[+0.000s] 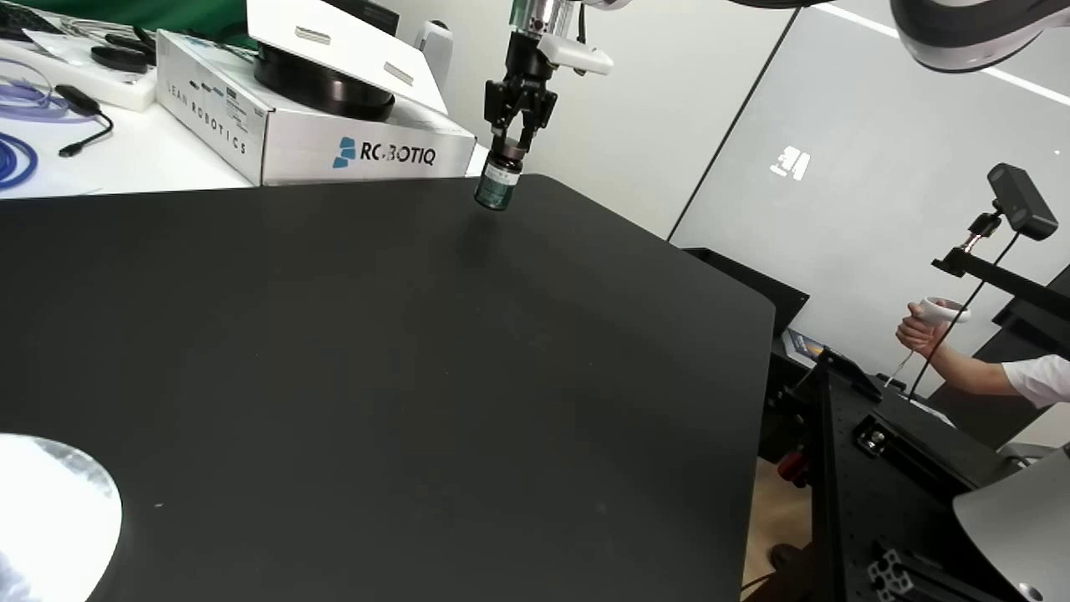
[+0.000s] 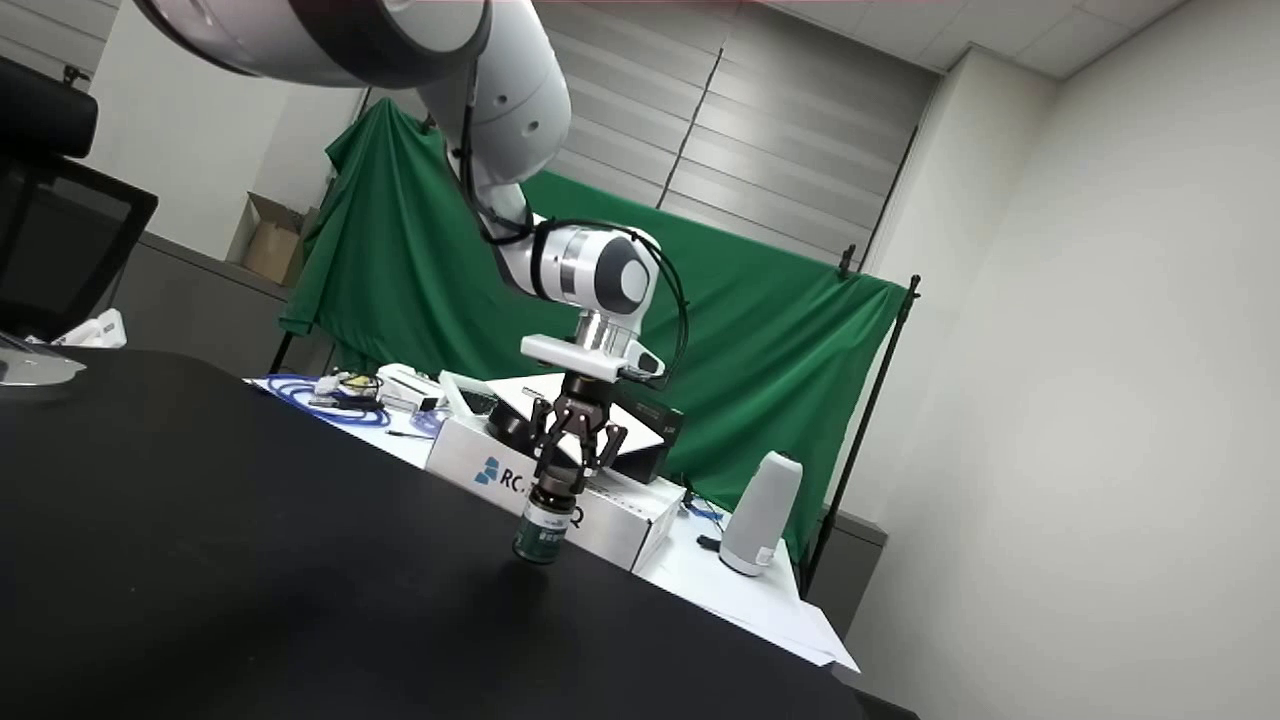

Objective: Move the bottle forward

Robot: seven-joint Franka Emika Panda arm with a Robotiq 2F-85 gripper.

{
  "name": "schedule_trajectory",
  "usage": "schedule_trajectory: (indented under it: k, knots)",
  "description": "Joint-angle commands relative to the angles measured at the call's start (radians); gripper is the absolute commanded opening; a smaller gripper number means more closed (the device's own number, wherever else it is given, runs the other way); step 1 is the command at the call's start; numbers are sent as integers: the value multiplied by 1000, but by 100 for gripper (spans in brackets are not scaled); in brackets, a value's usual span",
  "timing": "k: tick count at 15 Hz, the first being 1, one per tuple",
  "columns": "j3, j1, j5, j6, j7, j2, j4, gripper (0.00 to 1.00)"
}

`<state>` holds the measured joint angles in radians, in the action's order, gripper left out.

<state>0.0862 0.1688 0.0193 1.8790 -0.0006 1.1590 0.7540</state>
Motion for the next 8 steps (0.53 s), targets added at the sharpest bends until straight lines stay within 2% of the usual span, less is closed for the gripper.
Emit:
schedule_trajectory:
  k: [1, 8]
  knots:
    - [-7, 17, -5, -60, -2, 72, -129, 36]
    - [-2, 18, -6, -78, 4, 110, -168, 36]
